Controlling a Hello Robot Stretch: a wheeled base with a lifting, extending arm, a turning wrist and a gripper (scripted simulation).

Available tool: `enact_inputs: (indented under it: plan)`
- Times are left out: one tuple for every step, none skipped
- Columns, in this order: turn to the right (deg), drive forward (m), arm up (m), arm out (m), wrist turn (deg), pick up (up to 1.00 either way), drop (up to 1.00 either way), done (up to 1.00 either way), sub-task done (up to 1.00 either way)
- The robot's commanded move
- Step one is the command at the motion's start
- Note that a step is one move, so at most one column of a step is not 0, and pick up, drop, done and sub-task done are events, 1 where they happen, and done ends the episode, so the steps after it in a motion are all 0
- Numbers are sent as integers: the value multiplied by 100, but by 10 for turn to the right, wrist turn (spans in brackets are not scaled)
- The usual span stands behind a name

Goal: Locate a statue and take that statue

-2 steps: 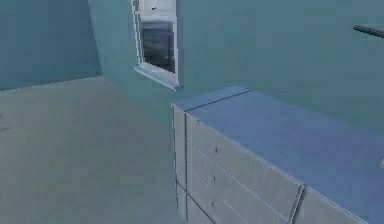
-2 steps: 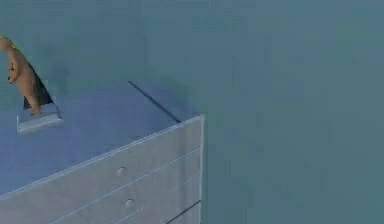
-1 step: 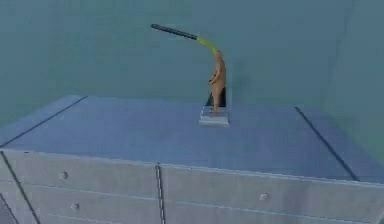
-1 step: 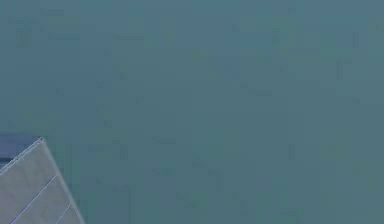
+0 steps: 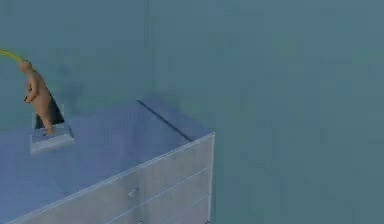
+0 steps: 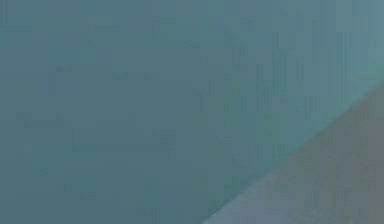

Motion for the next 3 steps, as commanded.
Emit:
enact_inputs:
  plan:
    - [240,0,0,0,0,0,0,0,0]
    - [0,30,0,0,0,0,0,0,0]
    - [-450,0,0,0,0,0,0,0,0]
